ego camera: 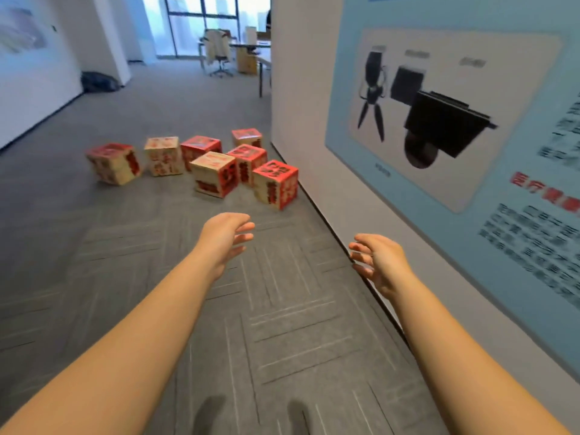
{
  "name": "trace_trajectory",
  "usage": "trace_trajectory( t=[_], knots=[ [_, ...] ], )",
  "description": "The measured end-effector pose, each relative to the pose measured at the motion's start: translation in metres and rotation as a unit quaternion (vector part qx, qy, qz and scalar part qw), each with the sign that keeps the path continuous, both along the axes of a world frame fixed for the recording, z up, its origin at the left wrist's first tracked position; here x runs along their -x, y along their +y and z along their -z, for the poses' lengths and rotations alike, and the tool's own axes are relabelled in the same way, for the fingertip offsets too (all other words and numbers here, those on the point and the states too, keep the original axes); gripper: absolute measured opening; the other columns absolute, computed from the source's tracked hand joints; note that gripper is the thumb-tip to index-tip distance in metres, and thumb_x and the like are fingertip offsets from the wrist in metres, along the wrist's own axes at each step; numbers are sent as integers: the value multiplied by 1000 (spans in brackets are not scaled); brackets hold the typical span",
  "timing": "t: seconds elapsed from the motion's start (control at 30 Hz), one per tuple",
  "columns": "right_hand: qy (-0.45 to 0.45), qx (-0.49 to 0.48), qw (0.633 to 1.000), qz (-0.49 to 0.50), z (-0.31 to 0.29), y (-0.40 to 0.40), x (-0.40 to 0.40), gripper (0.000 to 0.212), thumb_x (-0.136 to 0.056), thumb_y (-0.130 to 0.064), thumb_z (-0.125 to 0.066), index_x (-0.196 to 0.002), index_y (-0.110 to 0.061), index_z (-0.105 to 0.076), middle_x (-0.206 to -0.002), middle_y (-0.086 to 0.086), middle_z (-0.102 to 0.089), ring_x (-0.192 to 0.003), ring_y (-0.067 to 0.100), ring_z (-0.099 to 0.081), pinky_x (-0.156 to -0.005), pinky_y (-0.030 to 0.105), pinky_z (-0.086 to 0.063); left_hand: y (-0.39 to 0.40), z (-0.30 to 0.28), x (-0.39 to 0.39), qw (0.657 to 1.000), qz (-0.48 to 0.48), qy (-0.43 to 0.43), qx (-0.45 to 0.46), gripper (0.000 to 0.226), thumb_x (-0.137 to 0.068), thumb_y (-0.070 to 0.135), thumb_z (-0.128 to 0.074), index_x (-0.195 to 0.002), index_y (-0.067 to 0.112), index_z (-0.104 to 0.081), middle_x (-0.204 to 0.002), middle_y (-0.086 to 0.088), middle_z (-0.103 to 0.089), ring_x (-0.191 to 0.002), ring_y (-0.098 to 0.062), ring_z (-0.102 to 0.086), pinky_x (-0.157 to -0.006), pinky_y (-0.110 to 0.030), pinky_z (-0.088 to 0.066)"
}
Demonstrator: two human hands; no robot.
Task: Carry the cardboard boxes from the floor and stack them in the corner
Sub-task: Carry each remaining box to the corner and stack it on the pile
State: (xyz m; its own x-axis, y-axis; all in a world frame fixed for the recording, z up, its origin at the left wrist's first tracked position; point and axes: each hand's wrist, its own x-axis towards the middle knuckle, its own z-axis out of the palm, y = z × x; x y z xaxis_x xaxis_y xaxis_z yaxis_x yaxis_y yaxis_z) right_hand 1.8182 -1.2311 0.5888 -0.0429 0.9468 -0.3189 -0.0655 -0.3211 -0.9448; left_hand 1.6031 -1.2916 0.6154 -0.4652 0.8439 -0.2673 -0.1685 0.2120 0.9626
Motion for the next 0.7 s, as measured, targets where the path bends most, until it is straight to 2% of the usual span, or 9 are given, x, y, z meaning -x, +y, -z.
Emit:
trace_trajectory(
  t=[0.23,0.33,0.43,0.57,0.7],
  knots=[
    [-13,-7,999,-49,-1,73,82,16,-91,-13,-49,-76,-18,-52,-75,1,-56,-65,11,-50,-62,23,-42,51,7,77,999,-33,-10,-8,11,-94,20,-49,-84,20,-54,-87,4,-59,-78,-9,-55,-72,-26,-42],
    [-19,-6,998,-58,4,116,101,13,-92,-15,-51,-79,-17,-54,-79,2,-57,-68,12,-53,-63,24,-44,87,16,96,999,-45,-23,-2,7,-95,19,-48,-95,16,-55,-87,3,-58,-78,-10,-55,-74,-27,-43],
    [-11,-7,998,-65,9,171,120,12,-92,-16,-51,-80,-17,-54,-79,2,-57,-66,12,-53,-61,23,-44,136,23,115,998,-62,-22,2,10,-95,19,-49,-102,14,-54,-87,3,-59,-79,-10,-55,-78,-29,-43],
    [1,-16,996,-85,6,257,146,15,-92,-15,-51,-77,-17,-53,-73,1,-56,-61,12,-50,-58,23,-41,219,20,133,996,-86,-22,-1,12,-94,19,-49,-104,14,-54,-86,4,-59,-78,-10,-55,-72,-27,-43],
    [12,-21,996,-87,-12,344,168,18,-92,-13,-50,-74,-17,-52,-70,1,-55,-59,12,-48,-58,23,-37,306,0,148,996,-89,-19,-1,10,-94,20,-51,-101,15,-55,-85,4,-60,-78,-9,-55,-82,-32,-41]
  ],
)
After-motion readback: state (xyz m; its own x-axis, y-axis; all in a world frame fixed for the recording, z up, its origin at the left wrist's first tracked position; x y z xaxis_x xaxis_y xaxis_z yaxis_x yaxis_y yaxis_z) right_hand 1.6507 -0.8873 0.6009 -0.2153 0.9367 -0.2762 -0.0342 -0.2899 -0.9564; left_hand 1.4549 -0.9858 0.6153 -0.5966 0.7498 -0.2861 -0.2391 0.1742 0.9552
